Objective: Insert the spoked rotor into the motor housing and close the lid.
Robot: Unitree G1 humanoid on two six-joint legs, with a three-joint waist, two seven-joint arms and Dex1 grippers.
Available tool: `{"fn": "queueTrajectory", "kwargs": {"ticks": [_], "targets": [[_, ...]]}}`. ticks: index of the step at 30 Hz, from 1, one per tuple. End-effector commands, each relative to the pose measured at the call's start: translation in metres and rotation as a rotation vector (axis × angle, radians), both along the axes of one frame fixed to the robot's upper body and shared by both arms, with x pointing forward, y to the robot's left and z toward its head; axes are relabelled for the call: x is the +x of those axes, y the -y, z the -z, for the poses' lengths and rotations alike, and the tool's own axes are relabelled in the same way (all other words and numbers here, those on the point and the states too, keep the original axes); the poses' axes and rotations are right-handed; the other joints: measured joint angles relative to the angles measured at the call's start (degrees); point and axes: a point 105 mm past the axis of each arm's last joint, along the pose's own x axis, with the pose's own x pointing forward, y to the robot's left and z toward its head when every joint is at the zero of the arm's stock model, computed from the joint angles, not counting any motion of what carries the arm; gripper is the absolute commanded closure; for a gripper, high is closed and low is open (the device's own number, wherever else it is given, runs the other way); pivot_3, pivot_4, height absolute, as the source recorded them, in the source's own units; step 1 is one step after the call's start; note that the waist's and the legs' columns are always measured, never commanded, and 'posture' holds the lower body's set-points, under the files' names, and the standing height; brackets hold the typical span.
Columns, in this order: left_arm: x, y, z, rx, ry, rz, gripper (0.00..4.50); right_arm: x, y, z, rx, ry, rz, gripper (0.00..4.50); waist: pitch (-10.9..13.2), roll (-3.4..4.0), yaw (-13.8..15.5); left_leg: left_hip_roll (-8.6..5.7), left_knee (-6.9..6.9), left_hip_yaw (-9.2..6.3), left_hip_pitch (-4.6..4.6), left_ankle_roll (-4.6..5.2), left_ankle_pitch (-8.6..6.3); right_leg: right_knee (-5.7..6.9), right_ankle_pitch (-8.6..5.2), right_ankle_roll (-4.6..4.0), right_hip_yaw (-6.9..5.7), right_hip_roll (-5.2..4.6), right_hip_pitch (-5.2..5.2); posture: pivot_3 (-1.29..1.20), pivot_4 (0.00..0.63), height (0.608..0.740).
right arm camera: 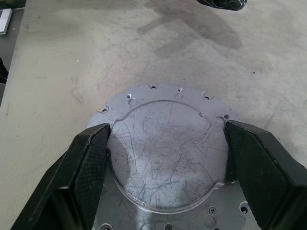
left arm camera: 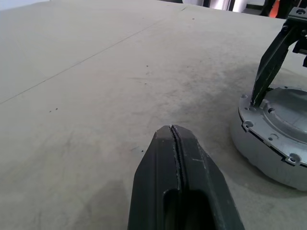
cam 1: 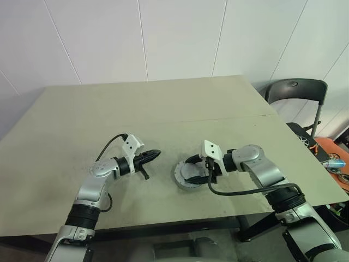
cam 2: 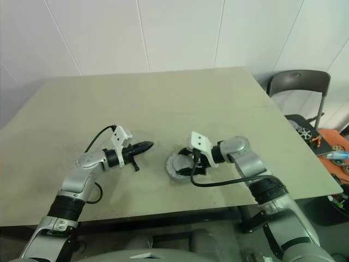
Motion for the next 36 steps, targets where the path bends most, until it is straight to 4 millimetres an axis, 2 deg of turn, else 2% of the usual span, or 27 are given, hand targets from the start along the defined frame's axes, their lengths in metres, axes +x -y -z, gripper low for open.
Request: {"fn": "queueTrajectory", "kwargs": {"ticks": [1,25,30,36], "targets": [[0.003,0.002,-0.012,0.000,0.055,0.018,4.50,0.004,0.011,0.005,-0.060,0.007,0.033,1.04,0.0,0.00,0.0,0.00,0.00,0.00,0.00,0.00,0.00,0.00,0.00,0.00,0.00,0.00,0.00,0.00,0.000,0.740],[0.002,0.004,-0.014,0.007,0.061,0.028,4.50,-0.004,0.024,0.027,-0.126,-0.050,0.044,1.04,0.0,-0.04,0.6,-0.02,0.02,0.00,0.04,0.00,0.00,-0.02,-0.07,-0.12,0.00,-0.01,0.07,0.00,0.000,0.740],[0.002,0.004,-0.014,0.007,0.061,0.028,4.50,0.001,0.030,0.035,-0.176,-0.037,0.079,1.04,-0.1,-0.08,1.2,-0.02,0.04,0.00,0.09,0.00,0.00,-0.01,-0.08,-0.14,0.00,-0.01,0.11,0.00,0.000,0.740],[0.001,0.005,-0.014,0.006,0.061,0.030,4.50,0.000,0.030,0.035,-0.172,-0.040,0.073,1.04,-0.1,-0.11,1.2,-0.01,0.15,0.01,0.13,0.00,0.01,0.00,-0.09,-0.19,0.00,0.00,0.20,0.00,0.000,0.740]]}}
